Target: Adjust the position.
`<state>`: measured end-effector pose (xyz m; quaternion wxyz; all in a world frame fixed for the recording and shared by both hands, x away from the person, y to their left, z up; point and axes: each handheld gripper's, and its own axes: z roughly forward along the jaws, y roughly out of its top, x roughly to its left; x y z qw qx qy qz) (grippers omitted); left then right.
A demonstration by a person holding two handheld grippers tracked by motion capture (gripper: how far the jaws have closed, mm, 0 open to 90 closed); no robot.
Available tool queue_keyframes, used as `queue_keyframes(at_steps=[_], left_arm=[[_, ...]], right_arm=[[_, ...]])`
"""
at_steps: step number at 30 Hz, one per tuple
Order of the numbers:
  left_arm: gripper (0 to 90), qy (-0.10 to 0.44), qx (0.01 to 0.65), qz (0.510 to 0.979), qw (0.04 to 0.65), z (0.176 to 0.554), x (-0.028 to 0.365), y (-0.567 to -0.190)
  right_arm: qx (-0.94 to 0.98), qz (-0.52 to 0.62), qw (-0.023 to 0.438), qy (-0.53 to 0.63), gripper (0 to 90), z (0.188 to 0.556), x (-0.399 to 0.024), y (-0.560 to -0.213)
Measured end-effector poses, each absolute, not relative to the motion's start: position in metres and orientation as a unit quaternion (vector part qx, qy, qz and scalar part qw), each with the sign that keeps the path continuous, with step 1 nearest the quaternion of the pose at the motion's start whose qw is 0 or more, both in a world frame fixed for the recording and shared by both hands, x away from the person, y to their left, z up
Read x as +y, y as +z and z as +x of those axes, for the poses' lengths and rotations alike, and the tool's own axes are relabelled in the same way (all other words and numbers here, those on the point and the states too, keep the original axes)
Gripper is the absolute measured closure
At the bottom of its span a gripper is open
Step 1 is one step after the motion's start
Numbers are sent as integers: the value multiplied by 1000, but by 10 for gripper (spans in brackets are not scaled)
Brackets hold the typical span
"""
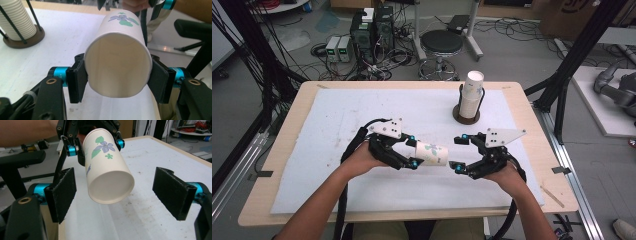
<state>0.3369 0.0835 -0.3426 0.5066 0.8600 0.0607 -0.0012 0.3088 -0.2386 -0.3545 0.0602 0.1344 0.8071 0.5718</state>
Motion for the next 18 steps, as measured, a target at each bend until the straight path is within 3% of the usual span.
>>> queue_keyframes(at_steps=[18], left_arm=[[386,38,33,920,388,344,64,-306]], right_arm=[[867,97,96,479,195,314,-214,-331]])
